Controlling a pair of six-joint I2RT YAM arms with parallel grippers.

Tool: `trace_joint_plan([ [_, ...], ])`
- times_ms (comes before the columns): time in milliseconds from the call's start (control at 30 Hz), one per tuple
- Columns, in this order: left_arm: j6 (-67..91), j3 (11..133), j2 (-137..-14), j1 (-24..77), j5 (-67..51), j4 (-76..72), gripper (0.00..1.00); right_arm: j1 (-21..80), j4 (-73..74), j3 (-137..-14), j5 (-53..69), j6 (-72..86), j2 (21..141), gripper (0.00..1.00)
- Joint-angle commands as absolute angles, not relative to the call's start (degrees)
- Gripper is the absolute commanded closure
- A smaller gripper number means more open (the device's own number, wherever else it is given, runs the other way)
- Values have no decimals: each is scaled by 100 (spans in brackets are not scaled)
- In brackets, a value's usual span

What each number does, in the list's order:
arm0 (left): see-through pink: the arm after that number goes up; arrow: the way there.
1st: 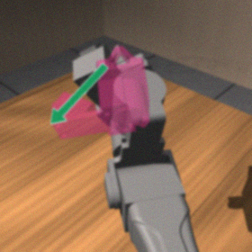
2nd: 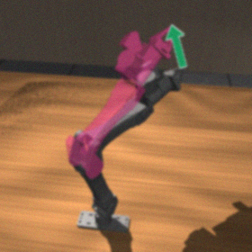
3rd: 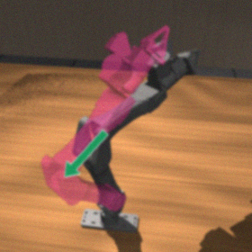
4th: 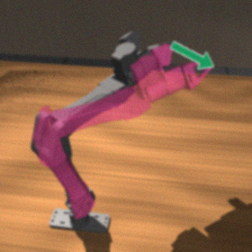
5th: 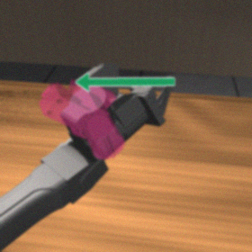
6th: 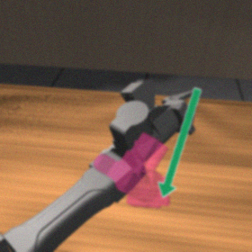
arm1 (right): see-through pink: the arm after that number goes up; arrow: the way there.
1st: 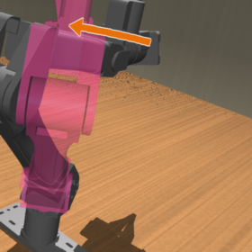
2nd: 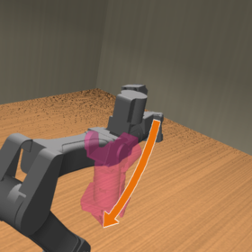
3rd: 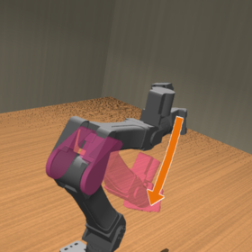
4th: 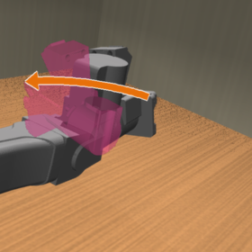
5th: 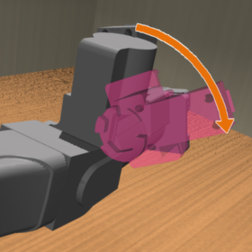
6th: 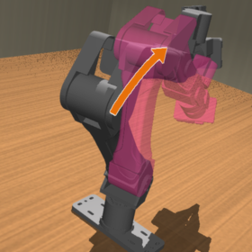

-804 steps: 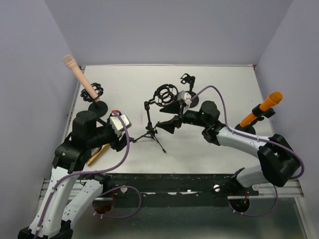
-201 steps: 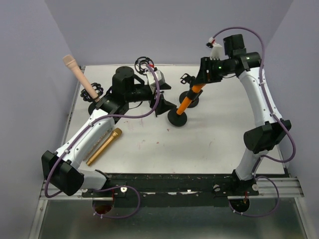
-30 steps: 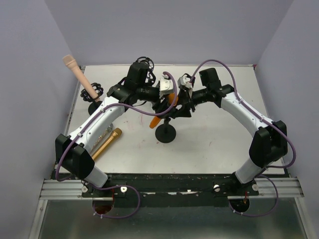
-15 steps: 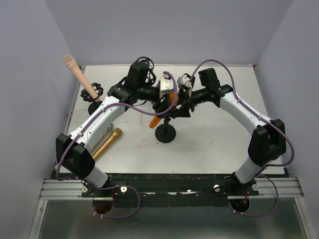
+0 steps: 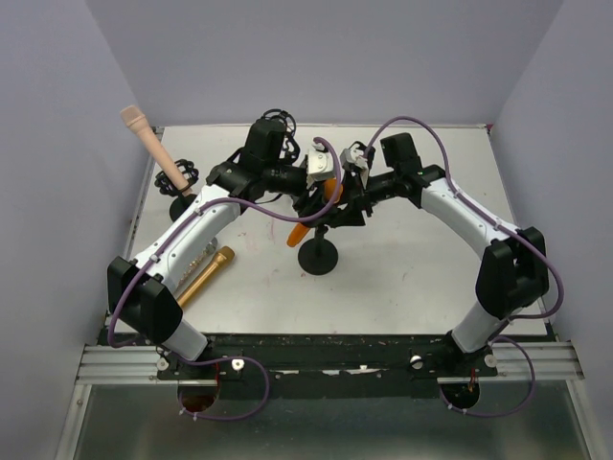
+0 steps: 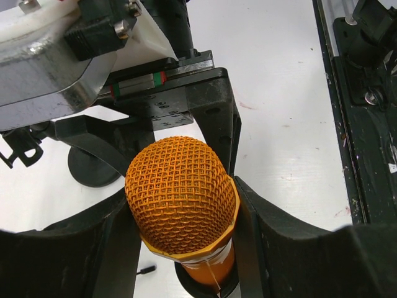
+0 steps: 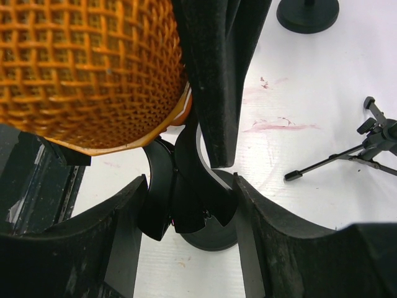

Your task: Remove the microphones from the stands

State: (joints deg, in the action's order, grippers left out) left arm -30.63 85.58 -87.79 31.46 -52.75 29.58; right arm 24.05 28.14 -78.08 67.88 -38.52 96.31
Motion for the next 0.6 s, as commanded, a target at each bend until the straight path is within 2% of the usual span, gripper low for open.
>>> trace_joint_plan([
  [0,-3182,8622,-8657,3173,-5546,2874,100,2443,2497,-7550,6593,-3499,9536,100],
  [100,-3085,8640,-8587,3173,-5598,2821,100,2435,2443,-7506,6513,-3446,9501,100],
  [133,-3076,8648,-8587,3173,-5607,2821,100,2435,2435,-7523,6487,-3428,9510,94],
  [200,-3102,8631,-8587,3164,-5669,2839,100,2443,2609,-7628,6495,-3637,9518,51],
  [233,-3155,8622,-8596,3164,-5773,2891,100,2443,2845,-7759,6504,-4013,9562,36],
  [267,-3260,8631,-8604,3147,-5861,2979,100,2443,3187,-7909,6539,-4304,9641,29],
  [433,-3629,8833,-8718,3129,-6082,3418,100,2452,5112,-8937,6706,-6299,10229,25],
  [567,-3621,8895,-8736,3120,-6091,3446,100,2522,5221,-8931,6750,-6399,10345,28],
])
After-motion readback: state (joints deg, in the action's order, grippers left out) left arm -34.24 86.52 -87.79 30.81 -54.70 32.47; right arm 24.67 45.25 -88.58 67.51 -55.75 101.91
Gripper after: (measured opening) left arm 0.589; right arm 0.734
